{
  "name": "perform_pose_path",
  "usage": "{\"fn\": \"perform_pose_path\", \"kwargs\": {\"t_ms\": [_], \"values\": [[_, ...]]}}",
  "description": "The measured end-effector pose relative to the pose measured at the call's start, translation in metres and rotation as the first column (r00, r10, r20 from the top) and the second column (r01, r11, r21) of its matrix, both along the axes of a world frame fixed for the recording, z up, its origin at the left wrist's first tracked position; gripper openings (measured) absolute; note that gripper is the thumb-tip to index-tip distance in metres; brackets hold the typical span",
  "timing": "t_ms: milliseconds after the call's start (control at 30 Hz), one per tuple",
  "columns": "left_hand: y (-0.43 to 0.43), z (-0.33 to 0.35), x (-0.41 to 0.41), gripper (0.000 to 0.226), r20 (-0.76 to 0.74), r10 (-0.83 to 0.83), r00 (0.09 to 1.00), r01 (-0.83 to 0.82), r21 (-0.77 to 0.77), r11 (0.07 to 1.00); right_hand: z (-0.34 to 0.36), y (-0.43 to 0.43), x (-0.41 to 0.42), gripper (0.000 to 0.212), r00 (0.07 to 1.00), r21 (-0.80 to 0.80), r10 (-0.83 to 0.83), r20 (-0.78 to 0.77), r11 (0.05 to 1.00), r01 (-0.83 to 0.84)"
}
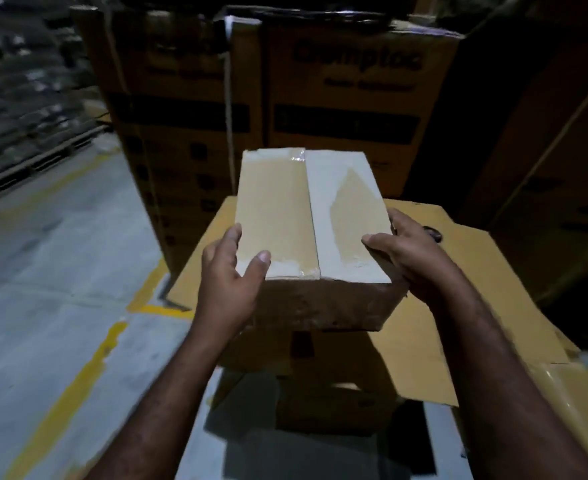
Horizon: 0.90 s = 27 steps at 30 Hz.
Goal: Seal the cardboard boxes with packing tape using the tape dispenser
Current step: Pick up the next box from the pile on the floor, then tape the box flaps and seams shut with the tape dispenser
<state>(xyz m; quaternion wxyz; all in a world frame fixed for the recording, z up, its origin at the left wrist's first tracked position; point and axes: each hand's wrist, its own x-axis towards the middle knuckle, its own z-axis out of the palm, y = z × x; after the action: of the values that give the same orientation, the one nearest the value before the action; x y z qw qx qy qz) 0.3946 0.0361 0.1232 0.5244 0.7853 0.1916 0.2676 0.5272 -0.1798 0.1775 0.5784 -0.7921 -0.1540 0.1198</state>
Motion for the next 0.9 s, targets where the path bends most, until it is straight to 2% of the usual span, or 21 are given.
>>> {"fn": "perform_pose_path", "kwargs": {"t_ms": [100,200,300,367,467,567,633,700,767,800,833,900], "values": [[-0.027,-0.010,0.047,0.061,-0.089,-0.052,0.995,0.054,0.026,0.998,-0.007,-0.032,0.043,0.037,0.999,-0.054,-0.035,-0.021,0.998,0.034],[-0.035,-0.026,0.078,0.057,-0.278,-0.068,0.958,0.093,0.079,0.993,-0.029,-0.049,0.083,0.039,0.996,-0.116,0.007,-0.086,0.993,-0.017],[-0.040,-0.035,0.094,0.041,-0.528,-0.071,0.846,0.177,0.153,0.972,-0.061,-0.060,0.109,0.040,0.986,-0.223,0.069,-0.154,0.969,-0.103],[-0.047,-0.033,0.100,0.031,-0.650,-0.036,0.759,0.246,0.235,0.940,-0.075,-0.065,0.116,0.044,0.978,-0.210,0.098,-0.185,0.968,-0.136],[-0.056,-0.024,0.110,0.036,-0.713,0.059,0.699,0.324,0.389,0.863,-0.082,-0.072,0.124,0.050,0.968,-0.178,0.115,-0.221,0.972,-0.156],[-0.052,-0.017,0.131,0.052,-0.713,0.024,0.701,0.386,0.407,0.828,-0.083,-0.074,0.129,0.065,0.976,-0.309,0.120,-0.180,0.935,-0.173],[-0.046,-0.013,0.150,0.065,-0.680,-0.013,0.733,0.378,0.391,0.839,-0.076,-0.075,0.127,0.086,0.989,-0.457,0.125,-0.080,0.877,-0.148],[-0.035,-0.010,0.176,0.068,-0.639,-0.046,0.768,0.378,0.394,0.838,-0.063,-0.074,0.116,0.110,0.975,-0.591,0.222,-0.028,0.783,-0.195],[-0.017,-0.008,0.212,0.068,-0.603,-0.064,0.795,0.378,0.411,0.829,-0.053,-0.062,0.095,0.132,0.922,-0.761,0.386,-0.029,0.590,-0.271],[-0.007,-0.008,0.231,0.068,-0.592,-0.065,0.804,0.380,0.425,0.822,-0.052,-0.053,0.083,0.137,0.892,-0.821,0.451,-0.041,0.493,-0.287],[0.002,-0.007,0.250,0.067,-0.585,-0.067,0.808,0.387,0.442,0.809,-0.056,-0.043,0.075,0.139,0.872,-0.851,0.487,-0.050,0.435,-0.293],[0.014,-0.006,0.281,0.067,-0.601,-0.086,0.795,0.433,0.461,0.774,-0.064,-0.029,0.066,0.136,0.875,-0.863,0.483,-0.026,0.431,-0.263]]}}
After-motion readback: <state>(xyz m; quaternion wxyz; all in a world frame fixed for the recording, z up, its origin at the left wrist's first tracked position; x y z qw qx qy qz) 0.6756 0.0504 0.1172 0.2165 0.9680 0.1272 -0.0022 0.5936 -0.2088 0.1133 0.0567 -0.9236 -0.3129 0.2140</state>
